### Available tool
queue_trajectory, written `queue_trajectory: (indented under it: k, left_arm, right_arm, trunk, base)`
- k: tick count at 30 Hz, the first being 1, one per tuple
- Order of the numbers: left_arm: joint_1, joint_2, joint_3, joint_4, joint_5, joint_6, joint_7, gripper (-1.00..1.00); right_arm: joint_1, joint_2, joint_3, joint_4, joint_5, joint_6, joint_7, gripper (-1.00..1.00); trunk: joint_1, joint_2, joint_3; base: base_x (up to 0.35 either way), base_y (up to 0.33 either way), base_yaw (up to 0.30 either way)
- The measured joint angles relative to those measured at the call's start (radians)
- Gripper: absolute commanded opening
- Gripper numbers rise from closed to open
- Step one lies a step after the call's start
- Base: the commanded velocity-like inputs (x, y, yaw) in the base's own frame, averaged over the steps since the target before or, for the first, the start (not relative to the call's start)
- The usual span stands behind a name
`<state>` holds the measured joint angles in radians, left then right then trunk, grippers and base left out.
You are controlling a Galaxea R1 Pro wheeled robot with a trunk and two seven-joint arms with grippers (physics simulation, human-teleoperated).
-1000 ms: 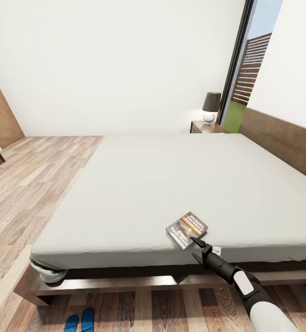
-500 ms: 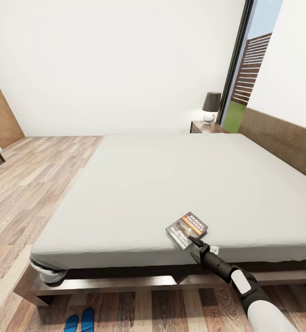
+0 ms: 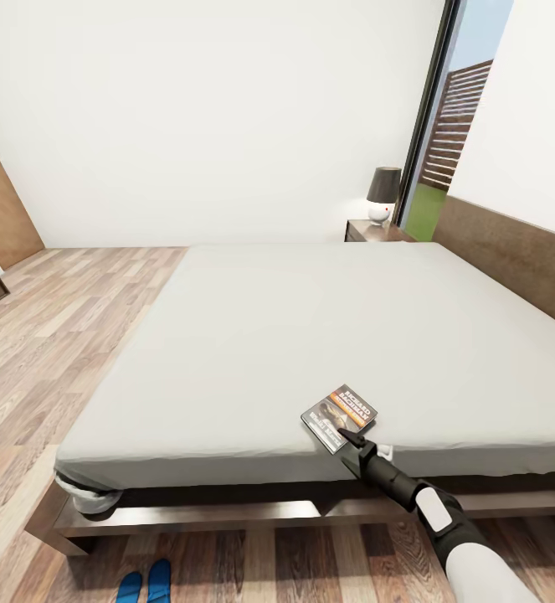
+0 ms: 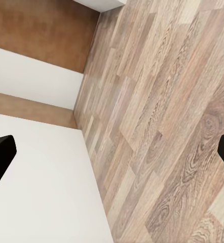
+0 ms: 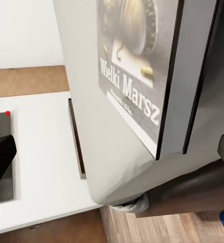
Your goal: In the bedroom, move the book from the bed onto either nightstand, and place the two sandals side by side next to the bed.
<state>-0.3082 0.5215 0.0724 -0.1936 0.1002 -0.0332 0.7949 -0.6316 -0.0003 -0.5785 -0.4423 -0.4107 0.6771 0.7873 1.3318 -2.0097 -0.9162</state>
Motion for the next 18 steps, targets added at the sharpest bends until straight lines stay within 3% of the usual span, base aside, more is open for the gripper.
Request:
queue_trajectory:
  k: [18]
  left_arm:
    - [0.0,0.0,0.0,0.0,0.0,0.0,0.0,1.0]
  right_arm:
    - [-0.005,-0.001,0.002,0.0,0.0,0.0,0.0,1.0]
  trunk:
    - [0.0,0.0,0.0]
  base:
    - [0.0,0.0,0.0]
